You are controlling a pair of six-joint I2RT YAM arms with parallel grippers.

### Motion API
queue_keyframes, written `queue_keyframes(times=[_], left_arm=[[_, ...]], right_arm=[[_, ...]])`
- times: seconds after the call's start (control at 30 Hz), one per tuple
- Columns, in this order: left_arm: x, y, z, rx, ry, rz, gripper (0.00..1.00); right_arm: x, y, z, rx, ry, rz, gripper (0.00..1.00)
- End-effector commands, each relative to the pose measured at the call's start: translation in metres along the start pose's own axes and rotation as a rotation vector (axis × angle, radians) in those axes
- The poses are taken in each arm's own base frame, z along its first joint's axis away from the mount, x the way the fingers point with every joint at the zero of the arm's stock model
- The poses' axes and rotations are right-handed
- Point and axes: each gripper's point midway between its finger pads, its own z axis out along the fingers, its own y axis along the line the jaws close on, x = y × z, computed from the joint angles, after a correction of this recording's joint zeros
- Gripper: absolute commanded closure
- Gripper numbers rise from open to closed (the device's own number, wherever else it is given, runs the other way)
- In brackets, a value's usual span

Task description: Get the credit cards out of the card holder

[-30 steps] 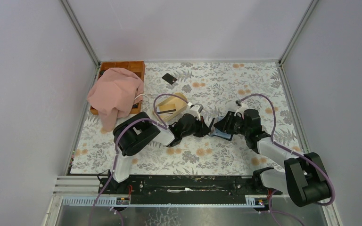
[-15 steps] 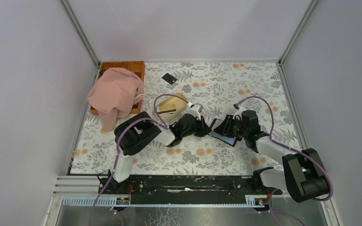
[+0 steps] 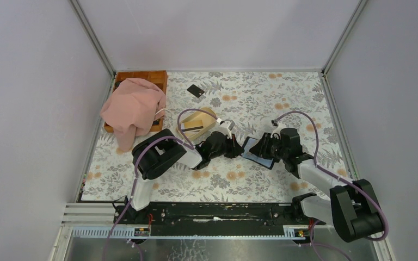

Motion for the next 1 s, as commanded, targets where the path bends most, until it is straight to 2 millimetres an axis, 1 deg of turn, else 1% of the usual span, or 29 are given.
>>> queue_keyframes(times=[0.0,0.27,0.5,0.73,0.87,0.97], left_arm=[[0.035,0.016,-0.006,-0.029,0.089,-0.014,0.94],[0.032,0.014,-0.007,-0.025,0.083,-0.008,0.95],[0.032,0.015,-0.009,-0.02,0.082,-0.014,0.95],[0.029,0.013,-0.009,-0.013,0.075,-0.015,0.95],[0.024,0.012,-0.011,-0.011,0.066,-0.014,0.95],[0.016,0.008,-0.016,0.009,0.054,-0.022,0.94]], right_arm=[[-0.017,0.006,-0.01,0.014,-0.071,-0.032,0.74],[-0.011,0.005,-0.012,0.018,-0.06,-0.015,0.77],[-0.011,0.004,-0.018,0.041,-0.067,-0.013,0.86],[-0.017,-0.002,-0.031,0.111,-0.094,-0.026,0.96],[-0.021,-0.002,-0.039,0.141,-0.108,-0.024,0.97],[-0.027,0.002,-0.049,0.154,-0.12,-0.034,0.99]])
